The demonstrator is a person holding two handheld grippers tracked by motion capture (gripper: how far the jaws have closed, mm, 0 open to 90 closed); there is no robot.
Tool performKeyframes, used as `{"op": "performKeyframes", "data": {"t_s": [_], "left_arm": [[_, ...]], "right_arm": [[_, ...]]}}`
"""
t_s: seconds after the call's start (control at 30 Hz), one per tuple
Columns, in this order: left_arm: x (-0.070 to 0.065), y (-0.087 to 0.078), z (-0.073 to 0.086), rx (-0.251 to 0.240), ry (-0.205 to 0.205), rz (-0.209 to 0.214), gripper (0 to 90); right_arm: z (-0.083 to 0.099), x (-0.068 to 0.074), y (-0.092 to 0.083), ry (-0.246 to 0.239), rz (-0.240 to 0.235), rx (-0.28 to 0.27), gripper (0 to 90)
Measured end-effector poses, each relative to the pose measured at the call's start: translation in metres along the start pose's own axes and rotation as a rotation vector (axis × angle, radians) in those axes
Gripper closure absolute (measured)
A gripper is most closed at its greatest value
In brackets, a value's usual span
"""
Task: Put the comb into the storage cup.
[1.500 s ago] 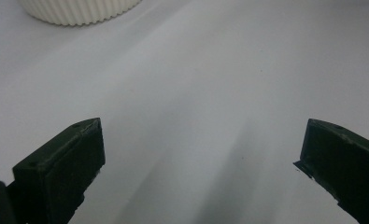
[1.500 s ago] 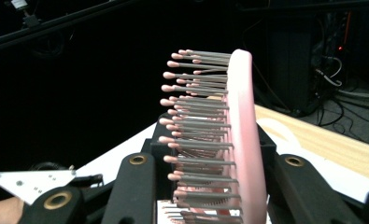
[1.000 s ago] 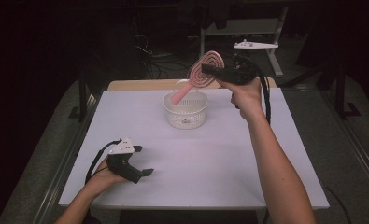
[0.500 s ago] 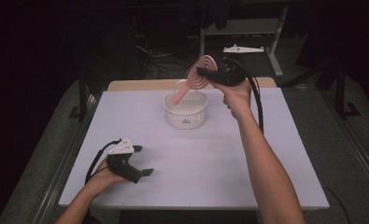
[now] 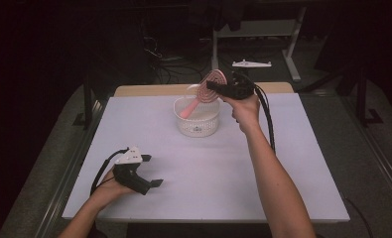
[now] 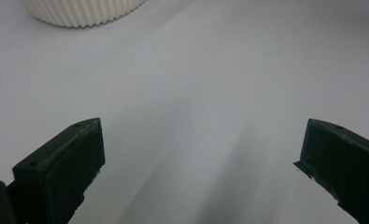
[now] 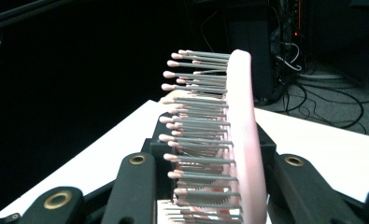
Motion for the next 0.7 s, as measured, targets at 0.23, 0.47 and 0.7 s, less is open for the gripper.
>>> {"op": "performKeyframes", "data": {"t_s": [0.23,0.47,0.7], "left_arm": [[0.000,0.000,0.000,0.001,-0.002,0.001,0.1],[0.000,0.000,0.001,0.000,-0.004,0.002,0.1],[0.000,0.001,0.001,0.001,-0.004,0.005,0.1]], "right_arm": [[0.011,-0.003,0.010,0.013,0.001,0.016,62.9],[0.018,-0.003,0.016,0.023,-0.002,0.028,62.8],[0.027,-0.006,0.021,0.037,-0.002,0.045,62.9]]}}
Point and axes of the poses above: each handheld gripper's, and its own axes: y roughly forward along the jaws, z roughly out of its underside, x roughly to its left, the point moved 4 cm from there along y, roughly forward along the jaws, and after that the axes turned 2 degrees about -x, right-handed, at the moved point
